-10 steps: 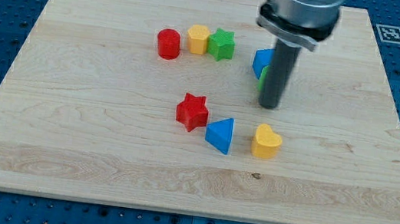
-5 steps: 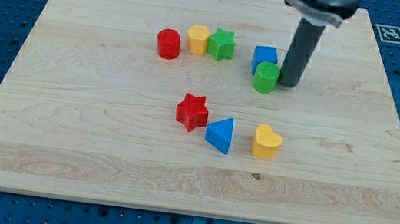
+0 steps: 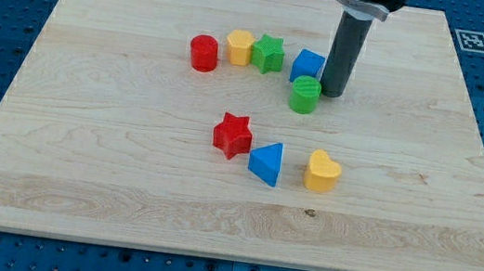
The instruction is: Slide green circle to center
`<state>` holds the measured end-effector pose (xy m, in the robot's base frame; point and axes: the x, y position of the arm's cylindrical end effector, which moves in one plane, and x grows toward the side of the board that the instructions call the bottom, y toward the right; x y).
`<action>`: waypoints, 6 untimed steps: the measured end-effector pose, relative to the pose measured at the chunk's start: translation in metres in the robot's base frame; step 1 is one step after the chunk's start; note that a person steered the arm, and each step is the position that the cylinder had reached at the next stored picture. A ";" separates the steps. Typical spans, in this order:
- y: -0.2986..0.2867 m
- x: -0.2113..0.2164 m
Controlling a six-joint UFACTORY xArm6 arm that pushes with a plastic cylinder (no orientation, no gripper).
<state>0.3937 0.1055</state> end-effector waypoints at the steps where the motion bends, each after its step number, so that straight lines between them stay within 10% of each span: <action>1: 0.000 -0.005; 6: -0.021 -0.009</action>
<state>0.3847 0.0841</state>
